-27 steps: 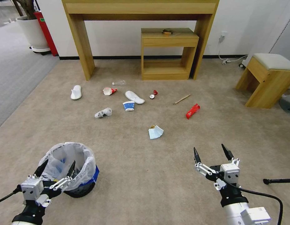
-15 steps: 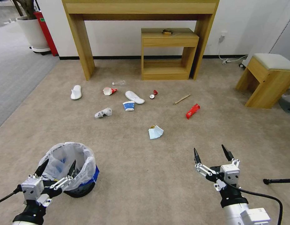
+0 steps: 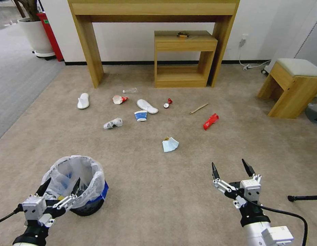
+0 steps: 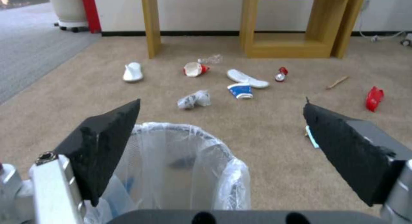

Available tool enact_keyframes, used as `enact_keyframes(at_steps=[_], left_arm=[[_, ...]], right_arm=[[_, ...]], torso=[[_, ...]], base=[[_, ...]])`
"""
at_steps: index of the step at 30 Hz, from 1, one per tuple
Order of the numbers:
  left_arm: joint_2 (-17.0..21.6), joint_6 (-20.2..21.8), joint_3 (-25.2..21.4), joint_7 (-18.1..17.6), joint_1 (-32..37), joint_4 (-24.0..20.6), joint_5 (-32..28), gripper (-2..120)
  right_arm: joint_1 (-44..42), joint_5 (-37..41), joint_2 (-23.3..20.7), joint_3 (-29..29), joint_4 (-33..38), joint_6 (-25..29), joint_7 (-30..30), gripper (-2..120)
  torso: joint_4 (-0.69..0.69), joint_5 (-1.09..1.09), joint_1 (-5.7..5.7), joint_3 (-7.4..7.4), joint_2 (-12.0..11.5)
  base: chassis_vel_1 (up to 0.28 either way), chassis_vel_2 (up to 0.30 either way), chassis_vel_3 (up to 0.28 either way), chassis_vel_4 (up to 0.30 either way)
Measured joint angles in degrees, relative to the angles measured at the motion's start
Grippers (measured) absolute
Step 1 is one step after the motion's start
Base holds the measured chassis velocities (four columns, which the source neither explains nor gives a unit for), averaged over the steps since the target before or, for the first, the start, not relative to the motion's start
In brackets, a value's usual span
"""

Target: Pick up the trash bin and place the garbage on the floor into it.

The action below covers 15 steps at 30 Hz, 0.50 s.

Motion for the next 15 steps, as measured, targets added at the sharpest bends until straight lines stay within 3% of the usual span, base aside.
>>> enact_keyframes(at_steps=[5,8,9,13,14,15], left_arm=[[0.6,1.9,-0.2,-1.0,-0.4,0.0,-0.2,100],[3.0,9.9,-1.0,-5.6,-3.3,0.8,-1.8,100],[3.0,9.9,-1.0,-5.6,-3.3,0.8,-1.8,100],[11.6,21.5,-1.4,-11.5,-10.1,4.2,-6.9,100],[11.6,21.5,-1.4,-11.5,-10.1,4.2,-6.9,100],[13.8,24.3,-1.3,-12.5,-12.3,5.7,-8.0,100]], right_arm=[[0.3,0.0,0.0,0.0,0.0,-0.1,0.0,100],[0.8,0.0,0.1,-0.1,-0.1,-0.6,0.3,100],[0.8,0.0,0.1,-0.1,-0.1,-0.6,0.3,100],[1.0,0.1,0.1,0.0,-0.5,-1.1,0.6,100],[1.0,0.1,0.1,0.0,-0.5,-1.1,0.6,100],[1.1,0.2,0.1,0.0,-0.6,-1.2,0.7,100]], torso=[[0.0,0.0,0.0,0.0,0.0],[0.01,-0.01,0.0,0.0,0.0],[0.01,-0.01,0.0,0.0,0.0],[0.01,-0.02,0.0,0.0,0.0],[0.01,-0.02,0.0,0.0,0.0],[0.0,-0.02,0.0,0.0,0.0]], base=[[0.0,0.0,0.0,0.0],[0.0,0.0,0.0,0.0],[0.0,0.0,0.0,0.0],[0.0,0.0,0.0,0.0],[0.0,0.0,0.0,0.0],[0.0,0.0,0.0,0.0]])
